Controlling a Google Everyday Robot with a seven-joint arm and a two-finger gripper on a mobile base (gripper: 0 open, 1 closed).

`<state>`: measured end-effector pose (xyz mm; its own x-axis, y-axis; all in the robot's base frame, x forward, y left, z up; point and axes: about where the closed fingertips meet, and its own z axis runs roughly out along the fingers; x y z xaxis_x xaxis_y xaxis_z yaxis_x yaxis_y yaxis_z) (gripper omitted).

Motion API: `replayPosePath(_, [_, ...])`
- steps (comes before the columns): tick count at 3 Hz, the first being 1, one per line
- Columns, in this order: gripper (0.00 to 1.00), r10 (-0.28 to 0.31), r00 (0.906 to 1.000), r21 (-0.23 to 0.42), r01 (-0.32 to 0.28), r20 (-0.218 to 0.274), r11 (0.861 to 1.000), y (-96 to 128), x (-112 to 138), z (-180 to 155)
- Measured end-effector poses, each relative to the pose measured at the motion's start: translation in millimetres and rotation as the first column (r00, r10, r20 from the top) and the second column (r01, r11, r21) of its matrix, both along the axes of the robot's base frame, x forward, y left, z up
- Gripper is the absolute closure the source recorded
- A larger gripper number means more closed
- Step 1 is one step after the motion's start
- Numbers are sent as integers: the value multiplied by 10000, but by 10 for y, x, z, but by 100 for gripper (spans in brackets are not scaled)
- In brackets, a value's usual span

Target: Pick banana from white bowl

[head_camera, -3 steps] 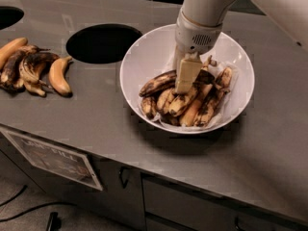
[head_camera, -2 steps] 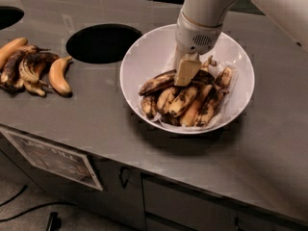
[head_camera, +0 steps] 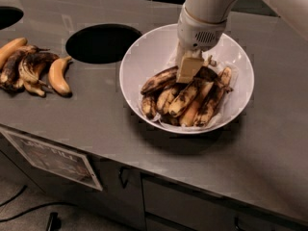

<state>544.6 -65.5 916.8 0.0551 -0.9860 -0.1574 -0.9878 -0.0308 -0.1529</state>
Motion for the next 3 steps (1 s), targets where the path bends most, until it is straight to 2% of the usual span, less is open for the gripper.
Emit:
replayPosePath(1, [100,-23,9992,-25,24,404,10000,-2,-88,160])
replayPosePath(3, [100,97,9916,31,-102,1292,9999,16,-252,518])
